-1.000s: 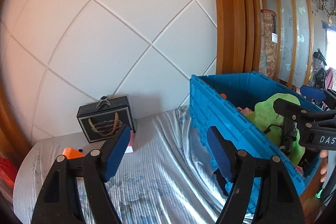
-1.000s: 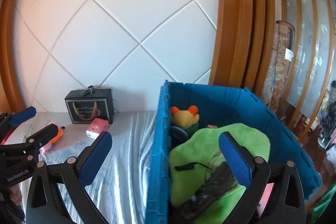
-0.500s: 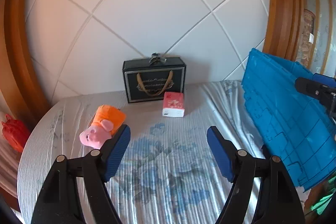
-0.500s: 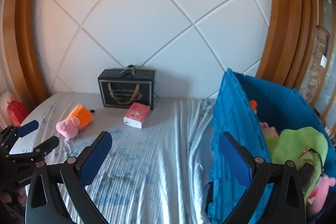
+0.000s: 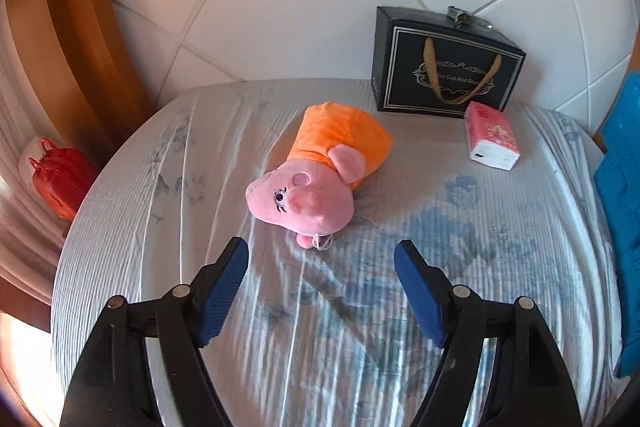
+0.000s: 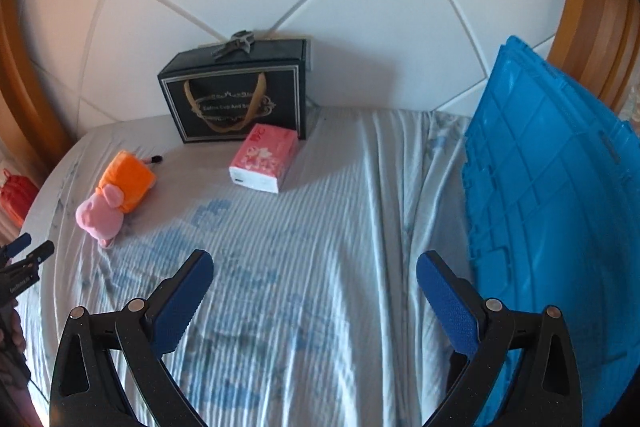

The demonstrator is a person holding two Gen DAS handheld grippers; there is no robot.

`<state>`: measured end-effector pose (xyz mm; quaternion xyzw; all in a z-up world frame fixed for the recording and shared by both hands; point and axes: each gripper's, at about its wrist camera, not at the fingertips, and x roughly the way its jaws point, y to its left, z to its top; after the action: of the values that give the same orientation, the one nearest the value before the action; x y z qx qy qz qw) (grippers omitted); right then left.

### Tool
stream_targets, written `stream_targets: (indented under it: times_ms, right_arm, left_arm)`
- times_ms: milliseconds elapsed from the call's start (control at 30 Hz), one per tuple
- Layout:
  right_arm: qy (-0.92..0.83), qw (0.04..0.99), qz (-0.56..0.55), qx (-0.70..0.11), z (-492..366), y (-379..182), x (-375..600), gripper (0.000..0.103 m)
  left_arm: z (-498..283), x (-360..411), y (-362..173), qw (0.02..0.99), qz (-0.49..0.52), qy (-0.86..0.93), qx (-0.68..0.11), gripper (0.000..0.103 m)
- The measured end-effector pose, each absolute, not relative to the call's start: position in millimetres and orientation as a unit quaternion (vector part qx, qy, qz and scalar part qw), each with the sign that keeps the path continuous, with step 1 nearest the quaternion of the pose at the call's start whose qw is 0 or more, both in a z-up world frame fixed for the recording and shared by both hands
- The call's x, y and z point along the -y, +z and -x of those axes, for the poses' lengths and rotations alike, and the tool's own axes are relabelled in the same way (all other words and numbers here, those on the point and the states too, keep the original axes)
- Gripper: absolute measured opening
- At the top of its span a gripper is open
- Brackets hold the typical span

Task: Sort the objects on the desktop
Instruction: 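Grasp the pink pig plush in orange dress with the left gripper while the right grasps the pink tissue pack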

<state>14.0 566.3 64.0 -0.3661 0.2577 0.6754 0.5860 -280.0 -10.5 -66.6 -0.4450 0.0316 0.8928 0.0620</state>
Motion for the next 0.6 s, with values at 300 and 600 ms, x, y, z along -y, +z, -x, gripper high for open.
stream_targets:
  times_ms: [300,600]
  right_arm:
    - [0.652,0.554,0.421,-0.3,13,-7,-644,0.103]
    - [0.632,0.508,0.433,-0.393,51,-61,-767,0.103]
  left_arm:
    - [380,-9,-115,0.074,0.49,0.866,-0.073,0.075]
    - [462,-30,-169,0.08,0.575,0.808,-0.098,0.081]
